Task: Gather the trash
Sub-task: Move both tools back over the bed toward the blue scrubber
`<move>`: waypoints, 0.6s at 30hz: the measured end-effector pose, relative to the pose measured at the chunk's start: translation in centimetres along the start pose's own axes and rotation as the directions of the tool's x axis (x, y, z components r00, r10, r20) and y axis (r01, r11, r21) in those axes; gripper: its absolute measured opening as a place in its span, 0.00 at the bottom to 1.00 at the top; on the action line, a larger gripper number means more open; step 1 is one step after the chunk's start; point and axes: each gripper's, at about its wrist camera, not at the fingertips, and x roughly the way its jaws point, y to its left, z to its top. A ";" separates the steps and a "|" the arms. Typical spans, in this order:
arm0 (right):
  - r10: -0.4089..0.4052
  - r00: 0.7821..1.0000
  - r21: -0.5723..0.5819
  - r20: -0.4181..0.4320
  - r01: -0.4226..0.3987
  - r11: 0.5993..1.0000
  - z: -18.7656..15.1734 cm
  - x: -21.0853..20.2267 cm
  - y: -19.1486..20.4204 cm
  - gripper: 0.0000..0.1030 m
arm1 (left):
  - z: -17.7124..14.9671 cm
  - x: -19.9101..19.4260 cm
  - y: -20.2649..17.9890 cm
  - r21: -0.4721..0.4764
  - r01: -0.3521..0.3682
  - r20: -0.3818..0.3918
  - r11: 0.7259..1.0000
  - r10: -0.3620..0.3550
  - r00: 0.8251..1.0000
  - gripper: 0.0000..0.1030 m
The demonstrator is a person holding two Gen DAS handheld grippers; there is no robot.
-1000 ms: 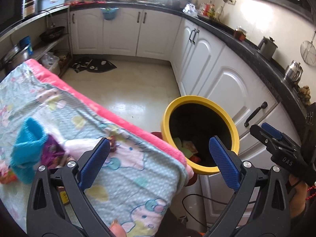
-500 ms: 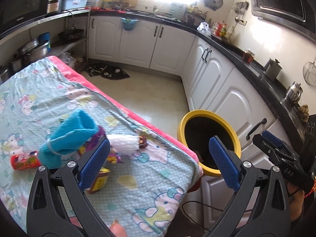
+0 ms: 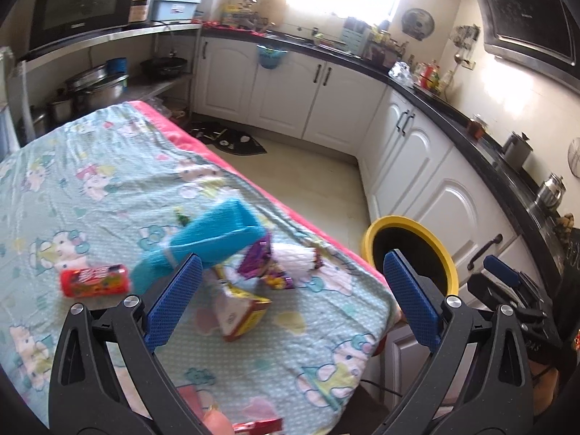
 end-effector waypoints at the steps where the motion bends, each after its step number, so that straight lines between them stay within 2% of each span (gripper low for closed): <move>1: 0.009 1.000 -0.010 -0.004 -0.009 1.000 -0.1 0.2 0.6 0.90 | 0.0 -0.3 0.4 -0.003 -0.007 0.004 1.000 0.007 1.000 0.90; 10: 0.076 0.996 -0.064 -0.055 -0.080 0.995 -0.9 2.2 4.4 0.90 | -0.5 -1.6 5.5 -0.052 -0.102 0.008 0.993 0.102 0.995 0.90; 18: 0.142 0.982 -0.088 -0.128 -0.154 0.984 -1.9 5.9 7.9 0.90 | -1.6 -0.5 9.4 0.001 -0.174 -0.033 0.985 0.174 0.984 0.90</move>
